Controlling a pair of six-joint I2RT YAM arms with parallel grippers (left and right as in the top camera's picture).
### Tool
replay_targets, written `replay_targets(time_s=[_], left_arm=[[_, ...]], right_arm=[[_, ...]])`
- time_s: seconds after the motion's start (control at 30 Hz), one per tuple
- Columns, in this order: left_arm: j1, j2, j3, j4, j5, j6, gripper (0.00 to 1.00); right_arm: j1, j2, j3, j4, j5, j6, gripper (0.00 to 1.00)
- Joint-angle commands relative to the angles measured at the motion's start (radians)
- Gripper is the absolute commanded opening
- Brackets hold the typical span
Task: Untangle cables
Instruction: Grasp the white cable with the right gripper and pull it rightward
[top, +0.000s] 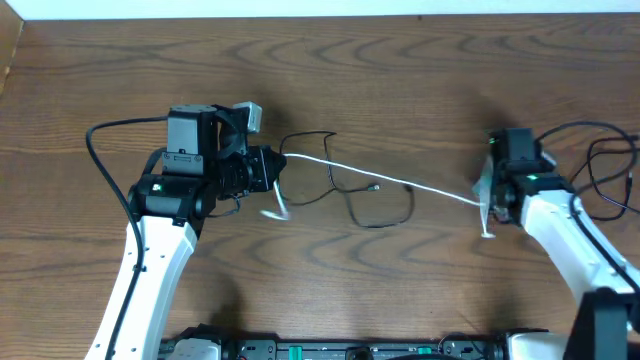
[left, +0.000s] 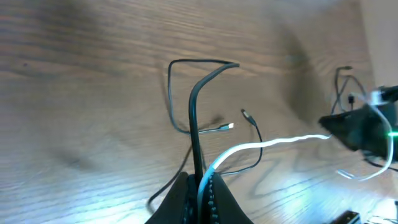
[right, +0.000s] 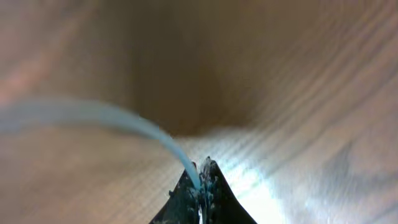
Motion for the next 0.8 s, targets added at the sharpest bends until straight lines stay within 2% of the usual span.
replay_targets(time_s=[0.0,0.27,0.47,0.5,0.57,0.6,0.77], left_arm=[[0.010,0.001,0.010,-0.018,-0.069,0.027,0.07],[0.010,0.001,0.010,-0.032,-0.070,0.027,0.07],[0.010,0.001,0.009,-0.051,-0.070,0.027,0.08],[0.010,0.001,0.009,-0.053,-0.070,0.027,0.11],[0.010,0.001,0.009,-0.055,-0.070,0.027,0.26],[0.010,0.001,0.009,-0.055,-0.070,0.027,0.30],[0.010,0.001,0.009,-0.055,-0.070,0.027,0.42]], right_arm=[[-0.058,-0.104,-0.002,0.048,-0.008,-0.118,0.01],[-0.101,-0.293,-0.002,0.126,-0.076,-0.159,0.01],[-0.101,-0.327,-0.003,0.116,-0.165,-0.197,0.01],[-0.101,-0.325,-0.003,0.109,-0.164,-0.197,0.01],[-0.101,-0.325,-0.003,0.103,-0.163,-0.219,0.01],[-0.101,-0.325,-0.003,0.104,-0.151,-0.233,0.01],[-0.109,-0.325,-0.003,0.097,-0.005,-0.233,0.01]])
